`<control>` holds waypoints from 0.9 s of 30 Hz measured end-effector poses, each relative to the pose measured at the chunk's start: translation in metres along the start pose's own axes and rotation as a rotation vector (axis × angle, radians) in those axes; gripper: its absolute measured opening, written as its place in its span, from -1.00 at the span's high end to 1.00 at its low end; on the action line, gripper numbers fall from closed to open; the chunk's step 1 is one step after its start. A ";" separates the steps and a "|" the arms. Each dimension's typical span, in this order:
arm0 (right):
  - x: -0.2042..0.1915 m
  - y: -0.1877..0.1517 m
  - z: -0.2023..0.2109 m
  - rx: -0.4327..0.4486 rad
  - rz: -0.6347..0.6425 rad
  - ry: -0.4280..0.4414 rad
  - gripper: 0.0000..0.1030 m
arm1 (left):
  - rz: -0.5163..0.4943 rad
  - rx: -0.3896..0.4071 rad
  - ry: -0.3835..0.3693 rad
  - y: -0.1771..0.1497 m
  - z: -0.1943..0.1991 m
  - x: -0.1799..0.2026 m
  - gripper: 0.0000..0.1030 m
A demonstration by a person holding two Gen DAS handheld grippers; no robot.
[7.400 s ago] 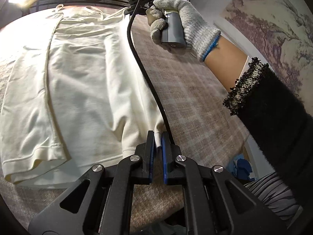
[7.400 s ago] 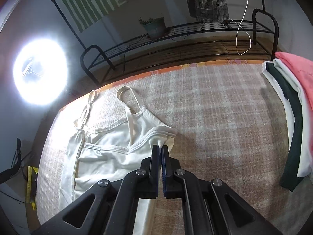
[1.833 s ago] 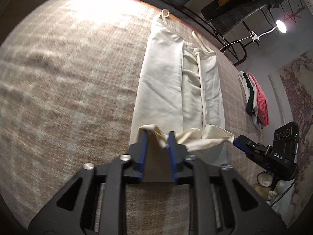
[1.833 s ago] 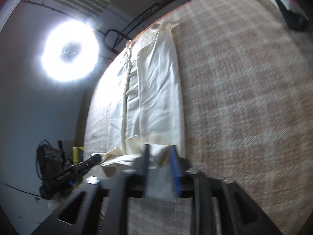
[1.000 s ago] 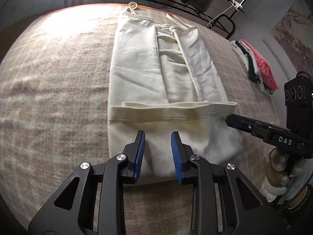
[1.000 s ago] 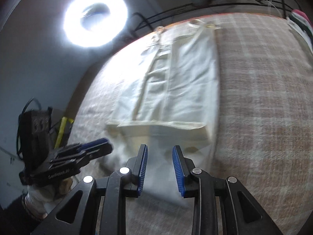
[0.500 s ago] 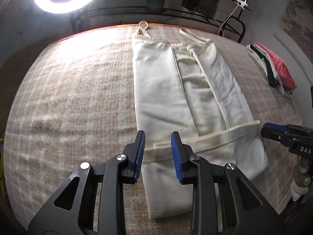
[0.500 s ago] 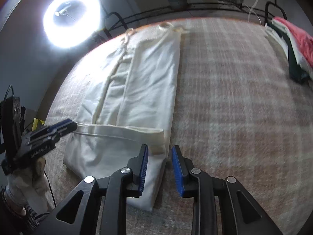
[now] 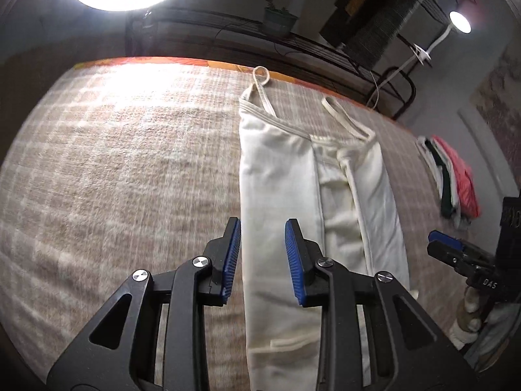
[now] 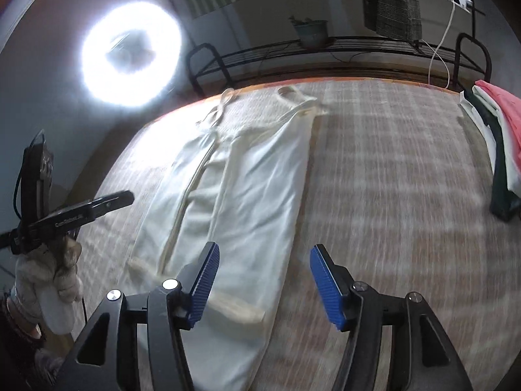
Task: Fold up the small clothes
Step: 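Move both tools to the strap end and grasp the neckline with the left tool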
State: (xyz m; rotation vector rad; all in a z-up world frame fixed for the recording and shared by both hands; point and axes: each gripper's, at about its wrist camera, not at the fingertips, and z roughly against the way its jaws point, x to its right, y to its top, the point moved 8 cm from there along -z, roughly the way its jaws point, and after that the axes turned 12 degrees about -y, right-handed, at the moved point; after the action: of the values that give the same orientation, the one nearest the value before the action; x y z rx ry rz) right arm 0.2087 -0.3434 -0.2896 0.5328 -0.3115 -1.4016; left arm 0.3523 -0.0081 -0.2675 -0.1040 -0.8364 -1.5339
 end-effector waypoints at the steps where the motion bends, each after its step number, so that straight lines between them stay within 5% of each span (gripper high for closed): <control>1: 0.003 0.007 -0.005 0.000 -0.008 0.003 -0.17 | 0.008 0.004 -0.001 0.004 -0.003 -0.004 0.46; 14: 0.021 0.090 -0.083 0.019 -0.075 0.093 -0.10 | 0.068 -0.002 -0.069 0.051 -0.071 -0.029 0.45; 21: 0.020 0.100 -0.109 -0.012 0.014 0.013 0.84 | -0.011 0.016 -0.020 0.059 -0.085 -0.025 0.45; 27: 0.030 0.105 -0.107 -0.004 0.031 0.022 0.79 | 0.003 0.015 -0.045 0.064 -0.086 -0.028 0.45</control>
State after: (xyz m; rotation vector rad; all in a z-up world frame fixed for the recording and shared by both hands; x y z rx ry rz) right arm 0.3567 -0.3465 -0.3280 0.5381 -0.2980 -1.3649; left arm 0.4501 -0.0271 -0.3168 -0.1294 -0.8826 -1.5272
